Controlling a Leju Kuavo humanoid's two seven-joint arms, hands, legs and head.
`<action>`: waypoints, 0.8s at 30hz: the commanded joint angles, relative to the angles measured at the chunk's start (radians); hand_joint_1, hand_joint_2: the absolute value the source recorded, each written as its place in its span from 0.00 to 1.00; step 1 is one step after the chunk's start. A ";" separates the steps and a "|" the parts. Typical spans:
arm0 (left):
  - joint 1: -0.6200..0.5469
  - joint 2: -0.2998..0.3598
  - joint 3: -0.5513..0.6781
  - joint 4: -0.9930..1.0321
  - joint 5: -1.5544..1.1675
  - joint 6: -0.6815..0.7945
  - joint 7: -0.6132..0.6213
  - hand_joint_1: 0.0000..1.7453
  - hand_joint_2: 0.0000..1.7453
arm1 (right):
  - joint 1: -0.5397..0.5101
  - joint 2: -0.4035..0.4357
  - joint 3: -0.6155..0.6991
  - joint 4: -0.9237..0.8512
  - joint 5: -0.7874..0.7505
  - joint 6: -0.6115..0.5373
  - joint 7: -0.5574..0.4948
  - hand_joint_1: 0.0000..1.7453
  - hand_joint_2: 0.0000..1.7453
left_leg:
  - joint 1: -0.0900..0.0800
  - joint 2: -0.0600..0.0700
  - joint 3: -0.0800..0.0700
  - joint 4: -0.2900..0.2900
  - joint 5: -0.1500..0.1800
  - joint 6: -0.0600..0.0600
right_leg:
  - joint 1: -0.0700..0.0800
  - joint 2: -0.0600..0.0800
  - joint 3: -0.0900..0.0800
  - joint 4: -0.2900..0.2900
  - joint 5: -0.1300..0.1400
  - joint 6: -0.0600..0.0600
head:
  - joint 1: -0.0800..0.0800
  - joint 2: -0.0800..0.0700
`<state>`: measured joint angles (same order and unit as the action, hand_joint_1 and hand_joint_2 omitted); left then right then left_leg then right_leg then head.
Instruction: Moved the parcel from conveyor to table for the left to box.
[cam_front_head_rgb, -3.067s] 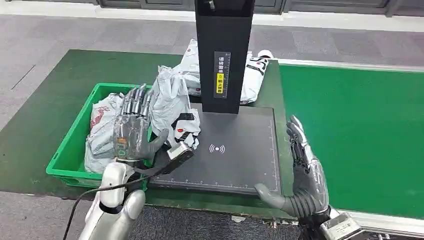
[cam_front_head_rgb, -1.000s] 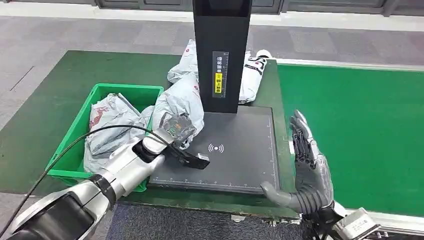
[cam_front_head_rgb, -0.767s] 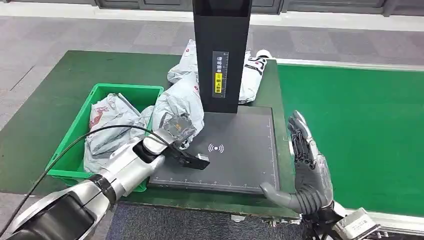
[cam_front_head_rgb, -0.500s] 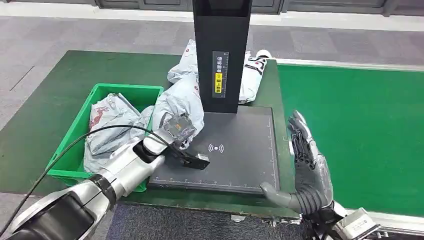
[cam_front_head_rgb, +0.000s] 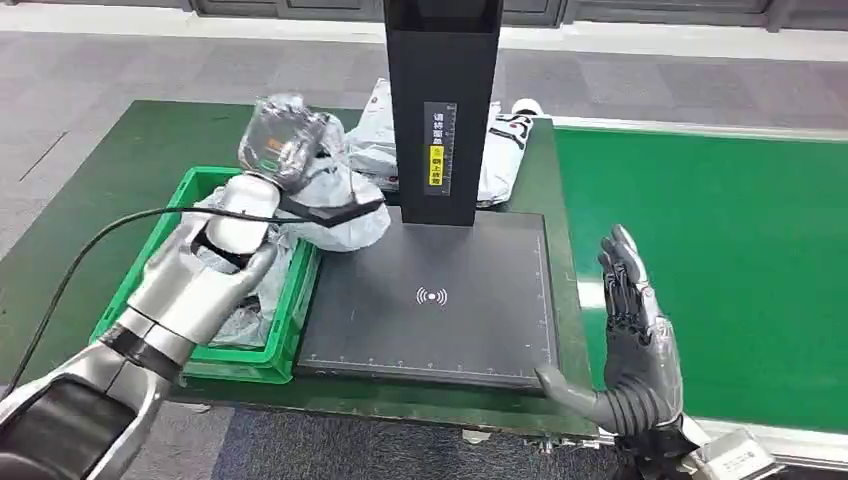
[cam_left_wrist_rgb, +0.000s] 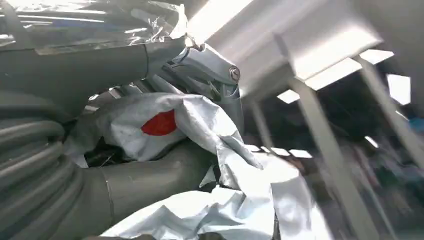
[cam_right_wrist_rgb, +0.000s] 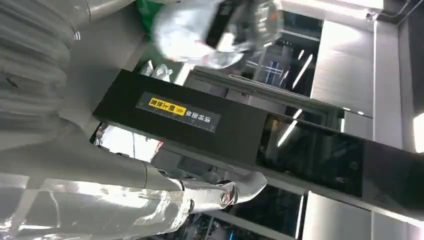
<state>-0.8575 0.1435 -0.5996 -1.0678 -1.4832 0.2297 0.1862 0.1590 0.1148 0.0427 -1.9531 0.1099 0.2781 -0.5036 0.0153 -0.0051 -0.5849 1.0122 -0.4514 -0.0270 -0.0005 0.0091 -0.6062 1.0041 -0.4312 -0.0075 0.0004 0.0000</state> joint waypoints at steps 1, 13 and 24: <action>-0.070 0.169 0.271 -0.074 -0.088 0.119 0.006 1.00 1.00 | -0.046 -0.022 0.001 0.141 -0.033 -0.008 -0.014 0.00 1.00 | 0.000 0.007 0.001 0.000 -0.001 0.001 | 0.000 0.006 -0.002 0.000 0.001 0.000 | 0.000 0.000; -0.424 0.311 0.300 0.161 -0.087 0.163 -0.027 1.00 1.00 | -0.063 -0.048 0.045 0.141 -0.061 -0.033 0.005 0.00 1.00 | 0.003 0.001 -0.005 0.001 0.002 -0.002 | 0.003 0.001 -0.006 0.002 0.001 -0.002 | 0.000 0.000; -0.624 0.317 0.253 0.331 -0.068 0.163 -0.051 1.00 1.00 | -0.088 -0.042 0.047 0.165 -0.067 -0.020 0.024 0.00 1.00 | 0.004 0.001 -0.007 0.003 0.001 -0.003 | 0.004 0.001 -0.007 0.003 0.001 -0.003 | 0.000 0.000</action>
<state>-1.1947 0.4494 -0.2941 -0.9864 -1.4885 0.3914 0.1503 0.1224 0.0992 0.0504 -1.8654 0.0507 0.2522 -0.4952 0.0172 -0.0053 -0.5899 1.0122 -0.4482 -0.0310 0.0013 0.0103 -0.6118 1.0057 -0.4291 -0.0110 0.0004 0.0004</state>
